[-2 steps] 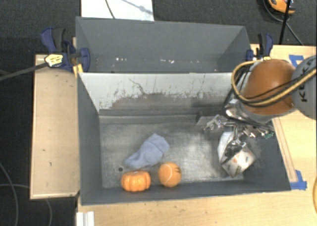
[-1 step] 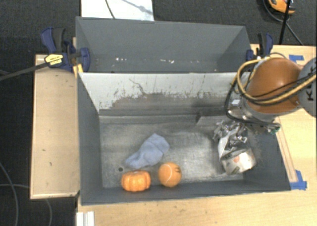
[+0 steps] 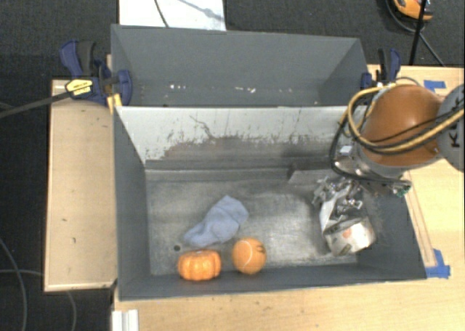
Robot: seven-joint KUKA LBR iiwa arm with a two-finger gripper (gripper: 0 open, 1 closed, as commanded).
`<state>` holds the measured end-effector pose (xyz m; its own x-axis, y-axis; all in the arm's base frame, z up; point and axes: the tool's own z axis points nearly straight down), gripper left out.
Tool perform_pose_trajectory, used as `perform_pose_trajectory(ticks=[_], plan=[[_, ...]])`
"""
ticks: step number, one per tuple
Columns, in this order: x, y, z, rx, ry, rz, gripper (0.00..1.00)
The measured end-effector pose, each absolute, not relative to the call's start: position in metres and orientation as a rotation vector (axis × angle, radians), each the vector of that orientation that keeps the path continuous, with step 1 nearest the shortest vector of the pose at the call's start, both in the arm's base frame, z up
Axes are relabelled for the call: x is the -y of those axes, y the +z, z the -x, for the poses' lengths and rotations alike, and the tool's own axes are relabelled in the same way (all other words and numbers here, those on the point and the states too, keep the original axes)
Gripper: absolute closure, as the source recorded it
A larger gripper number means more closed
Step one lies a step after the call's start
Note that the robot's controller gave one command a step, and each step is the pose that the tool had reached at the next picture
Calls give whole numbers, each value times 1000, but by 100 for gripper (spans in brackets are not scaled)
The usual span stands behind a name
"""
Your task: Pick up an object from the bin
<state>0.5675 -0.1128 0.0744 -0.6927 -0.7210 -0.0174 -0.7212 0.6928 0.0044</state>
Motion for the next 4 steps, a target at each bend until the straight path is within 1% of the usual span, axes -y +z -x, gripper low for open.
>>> perform_pose_trajectory(ticks=[1, 2, 3, 4], plan=[[112, 77, -567, -2879, 18, 1226, 100], [114, 96, -564, -2888, 15, 1230, 100], [115, 113, -567, -2884, 3, 1226, 100], [115, 125, -567, -2885, 0, 1224, 100]])
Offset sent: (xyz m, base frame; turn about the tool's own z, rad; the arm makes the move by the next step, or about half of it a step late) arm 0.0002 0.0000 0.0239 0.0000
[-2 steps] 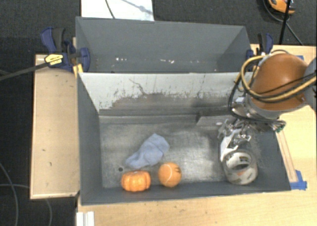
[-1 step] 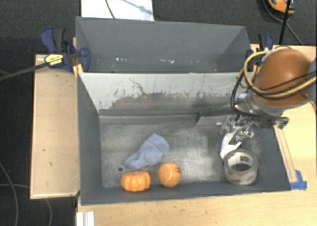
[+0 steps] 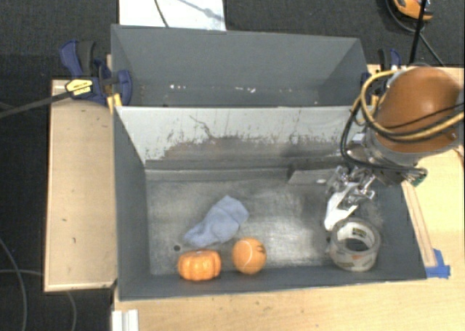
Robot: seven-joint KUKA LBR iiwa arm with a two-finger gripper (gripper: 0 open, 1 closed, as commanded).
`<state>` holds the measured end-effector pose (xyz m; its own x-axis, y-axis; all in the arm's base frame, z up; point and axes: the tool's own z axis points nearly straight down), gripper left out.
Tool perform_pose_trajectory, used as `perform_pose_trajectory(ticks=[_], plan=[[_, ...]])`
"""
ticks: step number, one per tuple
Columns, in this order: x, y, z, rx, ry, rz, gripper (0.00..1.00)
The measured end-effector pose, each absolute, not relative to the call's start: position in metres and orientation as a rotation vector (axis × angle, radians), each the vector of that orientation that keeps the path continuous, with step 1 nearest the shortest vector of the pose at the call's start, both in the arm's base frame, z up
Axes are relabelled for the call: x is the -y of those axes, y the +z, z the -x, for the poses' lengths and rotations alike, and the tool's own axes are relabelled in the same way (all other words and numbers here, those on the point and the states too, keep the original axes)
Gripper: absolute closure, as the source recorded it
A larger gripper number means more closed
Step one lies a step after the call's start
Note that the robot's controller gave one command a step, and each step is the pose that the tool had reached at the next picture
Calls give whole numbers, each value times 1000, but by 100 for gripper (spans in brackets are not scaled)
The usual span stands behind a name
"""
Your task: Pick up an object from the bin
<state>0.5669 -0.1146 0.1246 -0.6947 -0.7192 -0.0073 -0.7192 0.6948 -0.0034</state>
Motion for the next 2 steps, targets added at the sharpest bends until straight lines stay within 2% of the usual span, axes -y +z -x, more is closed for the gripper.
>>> perform_pose_trajectory(ticks=[2], plan=[[115, 139, -568, -2885, -4, 1219, 100]])
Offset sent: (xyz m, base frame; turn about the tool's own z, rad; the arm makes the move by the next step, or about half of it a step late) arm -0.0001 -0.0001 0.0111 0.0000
